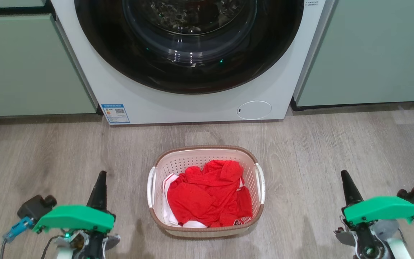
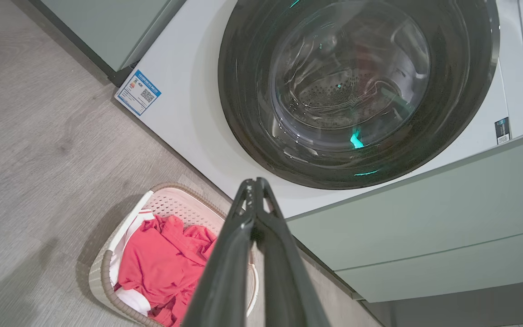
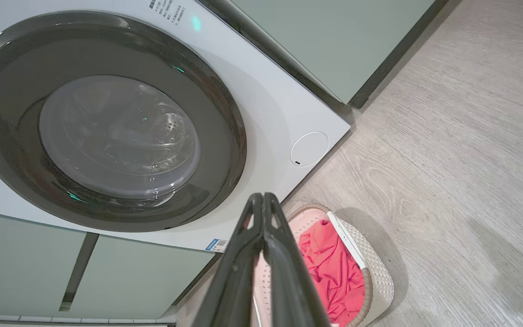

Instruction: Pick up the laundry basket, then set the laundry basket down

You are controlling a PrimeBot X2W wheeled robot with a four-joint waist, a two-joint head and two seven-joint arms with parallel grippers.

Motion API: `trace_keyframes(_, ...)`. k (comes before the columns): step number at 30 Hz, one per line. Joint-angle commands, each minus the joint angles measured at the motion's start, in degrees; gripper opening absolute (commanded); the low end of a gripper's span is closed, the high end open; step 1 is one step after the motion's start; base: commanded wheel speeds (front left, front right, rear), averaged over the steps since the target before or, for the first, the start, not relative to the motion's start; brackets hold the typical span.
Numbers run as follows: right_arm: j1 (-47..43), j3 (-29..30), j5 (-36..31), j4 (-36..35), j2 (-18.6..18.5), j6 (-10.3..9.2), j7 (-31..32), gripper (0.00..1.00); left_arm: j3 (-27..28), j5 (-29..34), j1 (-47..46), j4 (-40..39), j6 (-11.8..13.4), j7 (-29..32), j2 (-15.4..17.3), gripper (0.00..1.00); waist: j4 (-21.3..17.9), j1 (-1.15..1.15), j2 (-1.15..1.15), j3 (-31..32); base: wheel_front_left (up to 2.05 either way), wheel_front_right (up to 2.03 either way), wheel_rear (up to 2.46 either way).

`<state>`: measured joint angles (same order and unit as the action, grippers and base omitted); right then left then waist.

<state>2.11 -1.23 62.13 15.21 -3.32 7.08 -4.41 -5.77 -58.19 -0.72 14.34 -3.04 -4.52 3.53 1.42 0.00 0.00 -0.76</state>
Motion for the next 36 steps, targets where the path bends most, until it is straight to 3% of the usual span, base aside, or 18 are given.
trace_keyframes(1,3.0,0.0,1.6,-1.6,-0.8,0.23,0.6,0.00,1.9,-1.7,-3.4,-1.5,-0.6,0.3,0.9,0.00,0.0,0.00,0.00,0.0,0.00,0.00,0.00)
trace_keyframes(36,3.6,3.9,21.0,-1.4,-0.8,0.35,6.4,0.00,7.4,-23.8,-4.6,-0.8,-3.1,6.2,0.8,0.00,-0.9,0.00,0.00,0.4,0.00,0.00,0.00)
